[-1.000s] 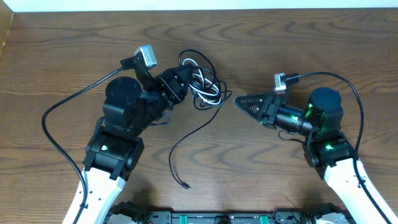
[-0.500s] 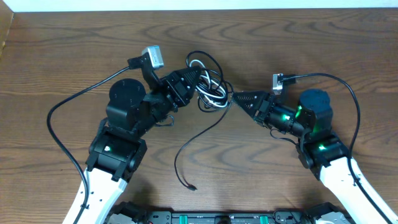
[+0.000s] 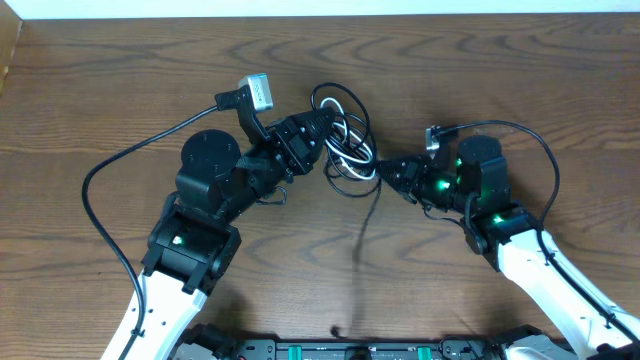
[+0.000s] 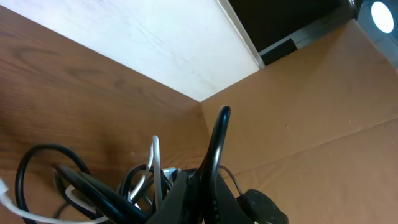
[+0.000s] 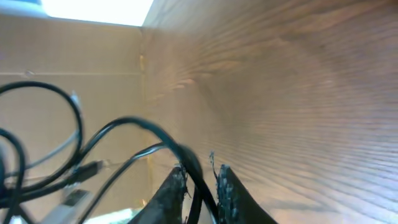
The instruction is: Untangle cables
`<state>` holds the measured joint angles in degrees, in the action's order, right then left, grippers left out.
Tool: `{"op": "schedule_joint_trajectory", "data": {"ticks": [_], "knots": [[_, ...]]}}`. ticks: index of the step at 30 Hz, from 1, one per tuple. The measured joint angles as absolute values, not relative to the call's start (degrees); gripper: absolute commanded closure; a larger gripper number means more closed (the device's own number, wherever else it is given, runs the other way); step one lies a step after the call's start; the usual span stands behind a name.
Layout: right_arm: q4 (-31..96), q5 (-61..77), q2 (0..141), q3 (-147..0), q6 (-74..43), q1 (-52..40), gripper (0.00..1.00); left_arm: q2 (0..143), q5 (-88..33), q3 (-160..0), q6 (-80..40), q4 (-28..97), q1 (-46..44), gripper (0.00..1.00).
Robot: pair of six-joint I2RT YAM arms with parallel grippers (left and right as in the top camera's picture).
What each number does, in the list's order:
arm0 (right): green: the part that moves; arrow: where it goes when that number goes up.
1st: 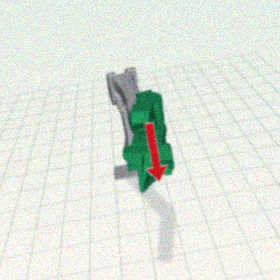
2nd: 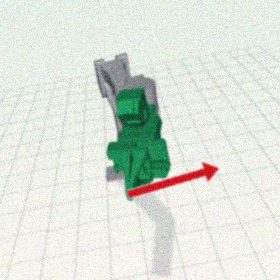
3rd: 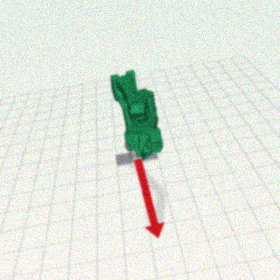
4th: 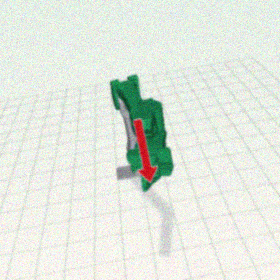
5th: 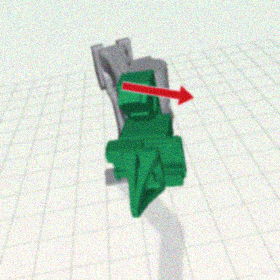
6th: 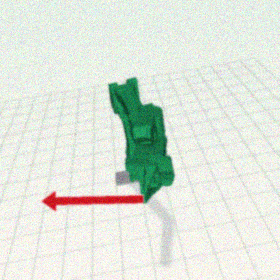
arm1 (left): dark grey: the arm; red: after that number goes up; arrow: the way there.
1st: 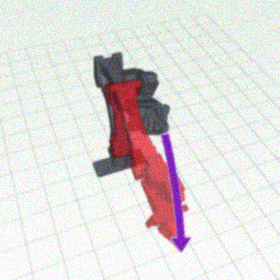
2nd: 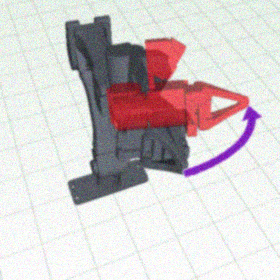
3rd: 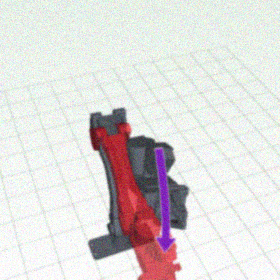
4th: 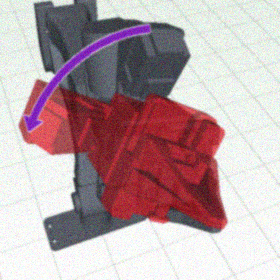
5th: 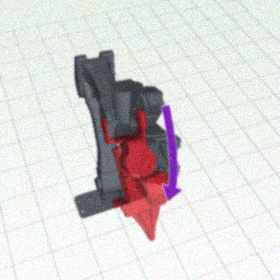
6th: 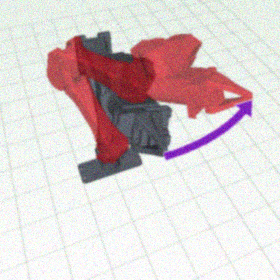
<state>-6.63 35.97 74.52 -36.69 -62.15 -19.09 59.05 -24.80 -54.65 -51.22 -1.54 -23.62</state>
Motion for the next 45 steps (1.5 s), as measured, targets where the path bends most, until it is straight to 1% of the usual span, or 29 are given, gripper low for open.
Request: {"op": "schedule_joint_trajectory", "data": {"ticks": [4, 8, 13, 16, 19, 22, 24, 25, 28, 34, 38, 39, 41, 43, 44, 45], "knots": [[-2.90, 35.97, 74.52, -36.69, -59.46, -16.84, 0.96, 58.43, -25.17, -54.65, -51.22, -1.52, -21.74, 0.93], [1.34, 35.99, 74.52, -36.69, -56.80, -12.99, 0.99, 56.18, -25.17, -54.65, -51.16, -1.52, -18.65, 0.93], [4.08, 36.21, 74.52, -36.69, -54.11, -8.84, 0.97, 53.67, -25.17, -54.65, -49.78, -1.39, -15.84, 0.93], [3.42, 37.04, 74.52, -36.69, -52.69, -7.46, 0.93, 53.34, -25.17, -54.65, -49.39, -0.89, -15.59, 0.92], [-0.01, 39.27, 74.54, -36.69, -50.72, -6.98, 0.86, 53.47, -25.17, -54.65, -49.23, -0.12, -15.53, 0.92], [-8.47, 44.64, 74.56, -36.56, -48.10, -7.07, 0.57, 53.60, -25.17, -54.65, -49.25, -0.08, -15.53, 0.92], [-14.50, 48.47, 74.63, -36.60, -46.02, -7.42, 0.44, 53.78, -25.17, -54.65, -49.34, -0.12, -15.51, 0.92], [-17.21, 50.70, 74.59, -36.64, -44.64, -7.88, 0.40, 53.93, -25.17, -54.65, -49.56, -0.21, -15.51, 0.92], [-22.92, 56.62, 74.59, -36.64, -40.27, -9.89, 0.34, 54.57, -25.17, -54.65, -50.98, -0.25, -15.53, 0.93], [-24.08, 62.19, 74.61, -36.67, -30.37, -15.99, 0.32, 55.20, -25.17, -54.65, -54.37, -0.27, -15.53, 0.93], [-24.05, 63.05, 74.61, -36.67, -24.53, -19.90, 0.46, 55.20, -25.17, -54.65, -55.77, -1.58, -16.32, 0.92], [-24.08, 62.87, 74.61, -36.67, -23.29, -20.64, 0.53, 55.20, -25.15, -54.65, -55.92, -1.87, -16.75, 0.93], [-24.18, 61.84, 74.61, -36.67, -21.43, -21.61, 0.74, 55.20, -25.15, -54.65, -56.14, -1.98, -17.56, 0.93], [-23.49, 60.62, 74.61, -36.67, -20.71, -22.04, 0.92, 55.20, -25.17, -54.68, -56.42, -1.96, -18.35, 0.92], [-22.85, 59.81, 74.61, -36.67, -20.56, -22.17, 0.97, 55.20, -25.17, -54.65, -56.62, -1.96, -18.72, 0.93], [-21.67, 58.81, 74.61, -36.67, -19.97, -22.28, 0.99, 55.20, -25.17, -54.65, -56.77, -1.96, -18.96, 0.92]]}}
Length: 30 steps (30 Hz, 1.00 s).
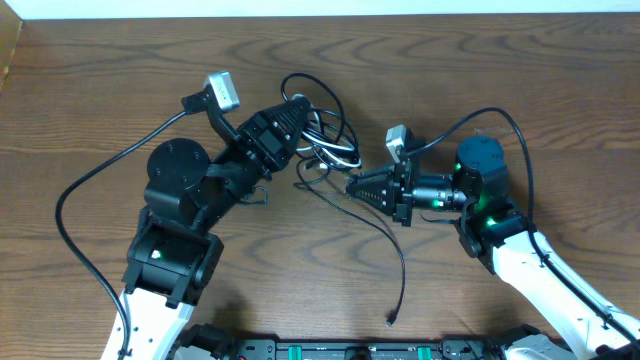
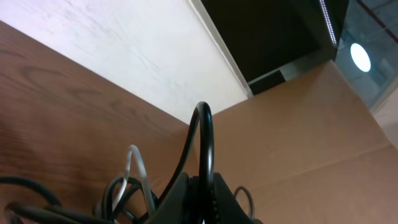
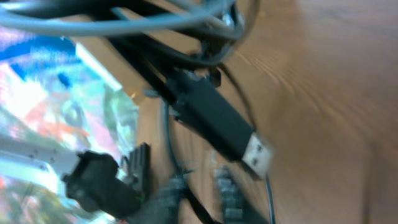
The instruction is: Untangle cables
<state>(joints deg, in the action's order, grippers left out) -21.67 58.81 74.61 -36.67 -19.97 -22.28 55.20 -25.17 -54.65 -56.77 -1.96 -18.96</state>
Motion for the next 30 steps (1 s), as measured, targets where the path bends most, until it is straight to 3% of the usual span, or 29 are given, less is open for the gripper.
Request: {"op": "schedule_joint_trajectory", "data": {"ticks": [18, 30], "knots": [[10.92, 28.91, 74.61, -36.82, -19.22, -21.50, 0.99, 55.29, -21.93, -54.65, -54.50, -6.33, -14.85, 0.93], [11.86, 23.24, 74.61, -36.80, -26.72, -7.27, 0.99, 53.32, -22.02, -54.68, -48.45, 6.39, -8.29, 0.93]]}}
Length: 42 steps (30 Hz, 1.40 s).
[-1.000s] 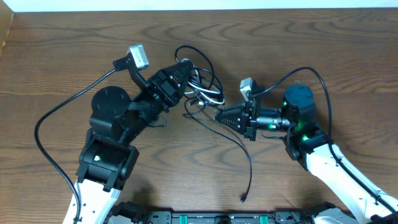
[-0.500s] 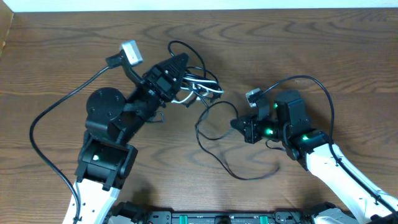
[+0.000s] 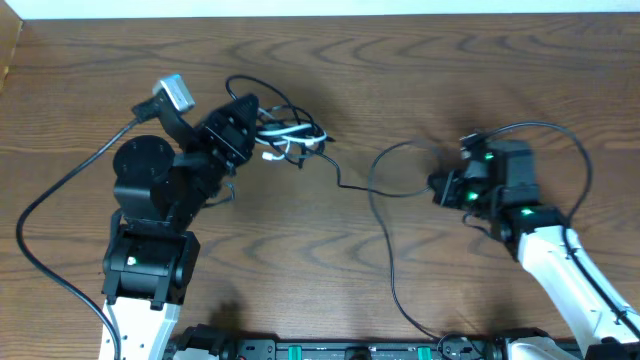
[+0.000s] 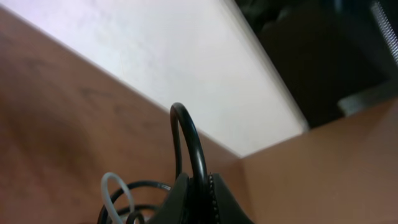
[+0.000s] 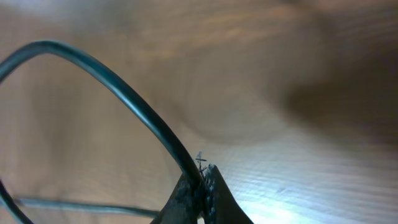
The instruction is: Untangle cables
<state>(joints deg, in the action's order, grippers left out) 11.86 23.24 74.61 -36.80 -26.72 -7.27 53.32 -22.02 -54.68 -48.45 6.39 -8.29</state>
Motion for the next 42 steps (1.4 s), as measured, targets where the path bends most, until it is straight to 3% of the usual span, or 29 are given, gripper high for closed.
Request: {"op": "schedule_joint_trajectory", "data": {"ticks": [6, 12, 15, 19, 23, 24, 28, 31, 42], "knots": [[-7.62, 31.75, 72.47, -36.34, -28.64, 2.35, 0.99, 53.21, -26.96, -54.72, -39.29, 15.90, -8.32, 0.93], [-35.94, 40.73, 68.93, -36.82, -28.32, 3.68, 0.99, 53.10, -28.42, -54.74, -33.45, 18.68, -8.29, 0.93], [-43.62, 47.88, 67.59, -37.04, -25.63, 2.87, 0.98, 53.10, -28.62, -54.74, -30.85, 18.68, -8.29, 0.93], [-38.17, 56.25, 67.64, -37.01, -21.61, 2.31, 0.94, 53.08, -28.53, -54.74, -28.36, 18.70, -8.29, 0.92], [-24.25, 65.19, 67.77, -37.01, -15.77, 2.26, 0.91, 53.08, -27.99, -54.74, -27.11, 18.74, -8.29, 0.92], [-20.60, 66.57, 67.81, -36.99, -14.28, 2.28, 0.86, 53.08, -27.83, -54.74, -26.94, 18.74, -8.29, 0.93], [-8.47, 69.76, 67.88, -36.99, -8.32, 2.28, 0.48, 53.08, -26.50, -54.74, -26.72, 18.68, -8.29, 0.93], [-0.64, 70.61, 67.88, -36.99, -4.54, 2.26, 0.38, 53.08, -24.73, -54.74, -26.98, 18.70, -8.29, 0.93], [5.34, 68.66, 67.88, -36.99, -0.14, 2.26, 0.26, 53.08, -22.15, -54.74, -30.22, 14.46, -8.29, 0.93]]}}
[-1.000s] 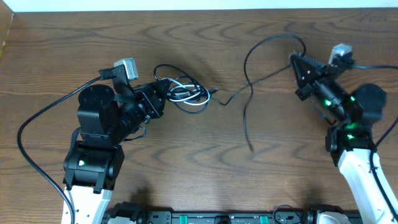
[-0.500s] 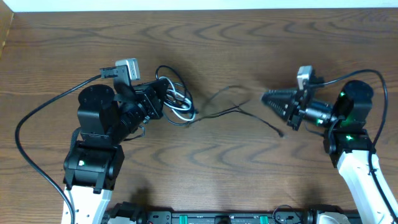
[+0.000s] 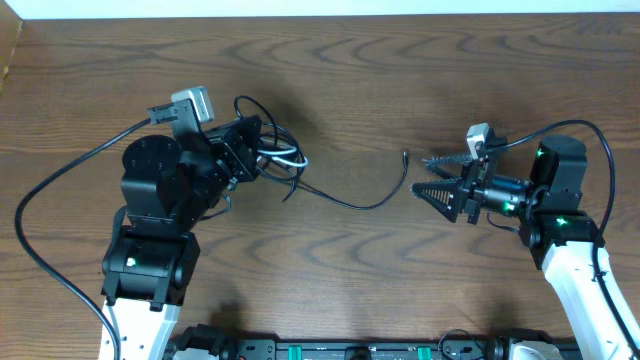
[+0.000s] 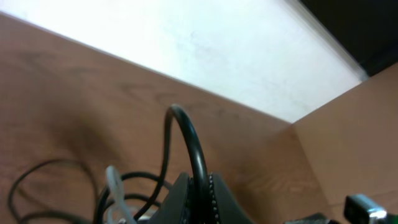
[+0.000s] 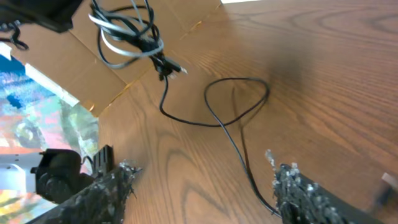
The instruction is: Untangle cables
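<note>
My left gripper [image 3: 252,150] is shut on a thick black cable [image 4: 186,140] of the tangle [image 3: 275,158], a bundle of black and white loops held at the left of the table. The white cable [image 4: 114,186] curls beside my jaws. A thin black cable [image 3: 350,205] trails from the tangle across the wood and ends in a small plug [image 3: 404,156]. The same thin black cable [image 5: 239,102] lies looped ahead of my right gripper [image 5: 202,177]. That right gripper [image 3: 422,176] is open and empty, just right of the plug.
The wooden table [image 3: 330,80] ends at a white strip along the far edge. A cardboard wall [image 3: 8,50] stands at the far left. The left arm's own black lead [image 3: 60,220] loops over the table's left part.
My right gripper was shut on the thin black cable at the right. Now it is open, and the cable lies loose on the table. The left gripper has shifted slightly right with the tangle.
Both grippers were close together at the tangle in the table's middle, the right one on a thin black cable. Later the arms stood far apart with that cable stretched between them. Now it lies let go, one end still in the left-held bundle.
</note>
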`<state>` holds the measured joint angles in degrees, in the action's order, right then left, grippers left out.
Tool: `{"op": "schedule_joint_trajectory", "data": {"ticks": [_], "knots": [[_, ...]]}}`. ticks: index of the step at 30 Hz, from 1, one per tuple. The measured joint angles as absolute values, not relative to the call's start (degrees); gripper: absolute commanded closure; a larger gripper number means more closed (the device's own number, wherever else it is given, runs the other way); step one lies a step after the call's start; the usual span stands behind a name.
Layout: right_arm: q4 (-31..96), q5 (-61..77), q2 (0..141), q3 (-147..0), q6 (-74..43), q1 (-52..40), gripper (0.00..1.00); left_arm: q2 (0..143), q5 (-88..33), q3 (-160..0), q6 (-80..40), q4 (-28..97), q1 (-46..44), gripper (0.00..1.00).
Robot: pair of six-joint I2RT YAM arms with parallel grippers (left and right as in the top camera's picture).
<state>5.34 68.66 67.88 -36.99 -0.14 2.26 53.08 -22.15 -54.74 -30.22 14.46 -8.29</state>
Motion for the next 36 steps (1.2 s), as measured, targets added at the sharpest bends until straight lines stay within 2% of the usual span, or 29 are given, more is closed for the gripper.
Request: {"op": "schedule_joint_trajectory", "data": {"ticks": [7, 13, 17, 28, 36], "knots": [[5.32, 68.31, 67.88, -36.99, 0.27, 1.61, 0.24, 53.08, -26.17, -54.74, -31.07, 8.27, -8.29, 0.93], [5.06, 68.07, 67.88, -36.99, 0.12, -1.06, 0.15, 53.08, -29.69, -54.74, -31.22, 7.64, -8.29, 0.93], [3.38, 66.61, 67.88, -36.99, -1.89, -2.66, 0.12, 53.08, -32.77, -54.74, -29.69, 7.62, -8.29, 0.93], [-7.92, 64.62, 67.88, -36.97, -8.27, -5.76, 0.08, 53.82, -65.45, -54.74, -1.39, 7.68, -8.29, 0.92], [-16.32, 64.69, 67.88, -36.97, -9.98, -8.80, 0.01, 56.07, -77.97, -54.74, 7.99, 7.86, -8.29, 0.93]]}}
